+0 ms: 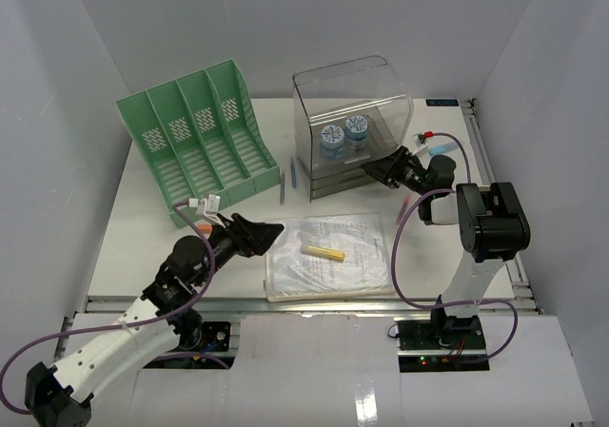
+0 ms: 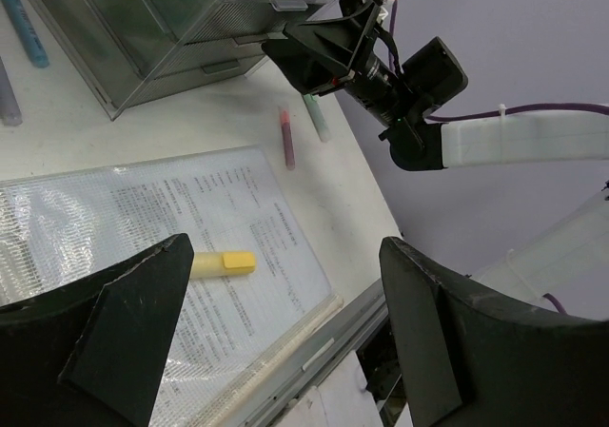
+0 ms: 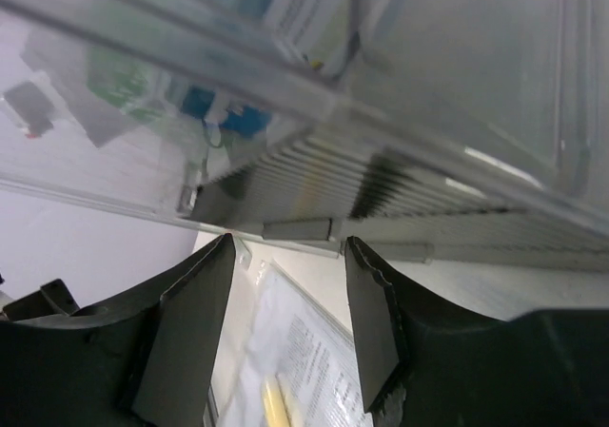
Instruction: Organize the desk
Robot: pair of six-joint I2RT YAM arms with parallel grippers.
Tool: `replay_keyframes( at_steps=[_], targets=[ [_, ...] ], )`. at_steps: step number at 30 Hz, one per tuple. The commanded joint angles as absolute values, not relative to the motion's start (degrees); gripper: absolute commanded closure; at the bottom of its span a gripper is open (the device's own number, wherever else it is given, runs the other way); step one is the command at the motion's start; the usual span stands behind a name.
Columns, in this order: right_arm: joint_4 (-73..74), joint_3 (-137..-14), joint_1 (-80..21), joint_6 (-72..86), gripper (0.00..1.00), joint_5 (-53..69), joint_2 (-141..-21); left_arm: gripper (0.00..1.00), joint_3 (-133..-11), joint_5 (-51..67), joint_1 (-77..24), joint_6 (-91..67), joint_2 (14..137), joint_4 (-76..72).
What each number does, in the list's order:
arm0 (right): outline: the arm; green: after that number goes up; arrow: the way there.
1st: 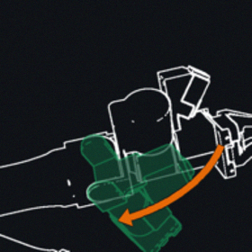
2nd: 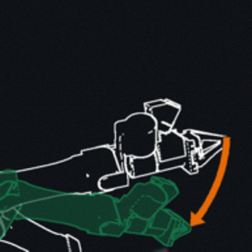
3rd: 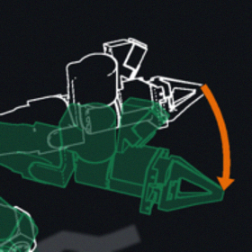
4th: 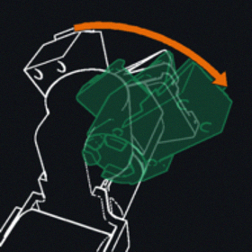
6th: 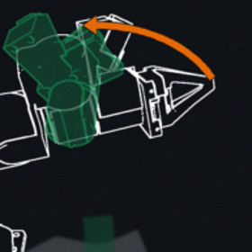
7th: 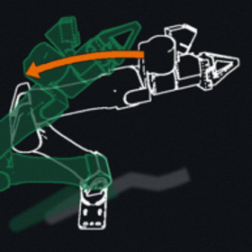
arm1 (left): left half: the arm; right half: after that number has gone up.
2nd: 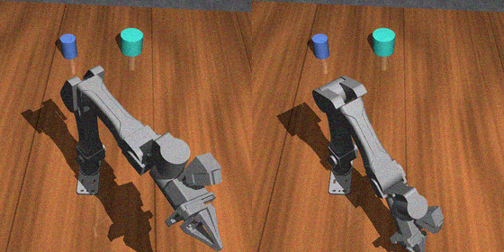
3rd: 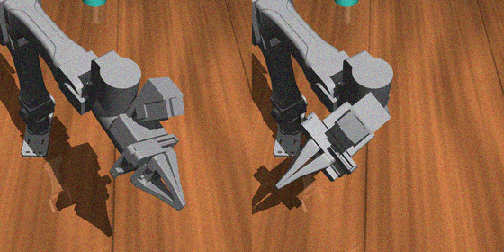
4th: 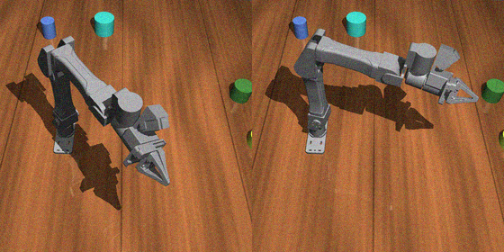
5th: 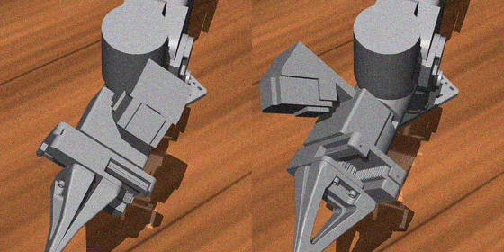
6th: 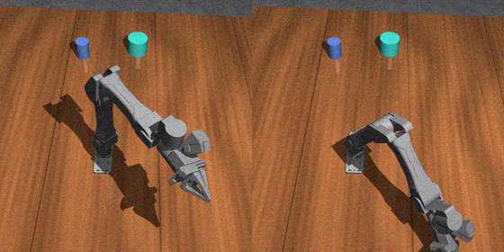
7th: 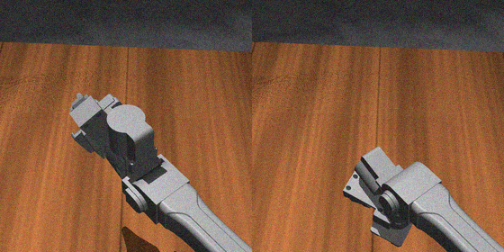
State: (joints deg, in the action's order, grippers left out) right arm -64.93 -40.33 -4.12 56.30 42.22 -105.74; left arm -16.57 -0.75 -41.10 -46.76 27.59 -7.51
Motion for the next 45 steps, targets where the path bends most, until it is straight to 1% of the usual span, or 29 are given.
replay_keyframes(
  at_steps=[1,4,10,14,15,19,22,29,31,37,40,41,42,43,45],
  targets=[
    [-69.2,-43.7,-4.6,59.8,0.53,38.5,-107.5,0.09,-16.0,-2.1,-41.2,-48.1,26.8,-6.6],
    [-67.0,-44.6,-4.7,59.9,0.58,36.8,-108.8,0.09,-16.7,-1.9,-41.2,-48.1,26.9,-6.2],
    [-67.8,-44.5,-5.3,61.0,0.61,35.5,-110.1,0.09,-17.8,-1.9,-41.2,-47.6,26.7,-4.8],
    [-69.1,-45.2,-5.5,62.1,0.7,35.2,-111.3,0.09,-17.2,-1.7,-41.1,-48.3,26.5,-5.0],
    [-69.3,-45.3,-5.5,62.4,0.7,35.2,-111.6,0.1,-17.2,-1.7,-41.2,-48.5,26.5,-5.1],
    [-71.4,-45.2,-5.6,63.9,0.85,35.0,-112.4,0.1,-16.8,-0.7,-41.2,-48.6,26.2,-5.0],
    [-72.3,-44.1,-5.5,64.2,0.91,35.3,-111.8,0.1,-16.5,-0.1,-41.2,-48.3,26.7,-4.7],
    [-72.0,-36.4,-3.4,61.5,0.92,38.3,-107.9,0.1,-14.8,5.9,-41.2,-51.8,33.2,-5.3],
    [-72.1,-32.4,-1.5,60.7,0.92,40.6,-106.3,0.1,-14.5,8.0,-41.2,-52.2,36.5,-5.9],
    [-69.4,-25.9,3.2,56.7,0.92,44.5,-102.2,0.1,-15.3,11.4,-41.2,-50.2,42.0,-6.9],
    [-67.9,-25.5,3.5,55.3,0.86,45.3,-101.2,0.1,-15.9,11.4,-41.2,-49.8,43.5,-6.7],
    [-67.9,-25.8,3.6,55.1,0.8,45.6,-101.2,0.1,-16.0,10.6,-41.2,-50.0,43.7,-6.2],
    [-67.9,-26.2,3.6,54.8,0.7,46.3,-101.5,0.09,-16.0,9.7,-41.2,-51.2,43.5,-5.8],
    [-67.8,-27.1,3.6,54.3,0.52,47.4,-101.8,0.09,-16.0,8.6,-41.2,-52.1,43.2,-4.1],
    [-67.2,-28.4,3.6,52.3,0.24,51.9,-102.4,0.08,-16.5,3.8,-41.2,-54.8,42.3,-0.4]
  ],
)
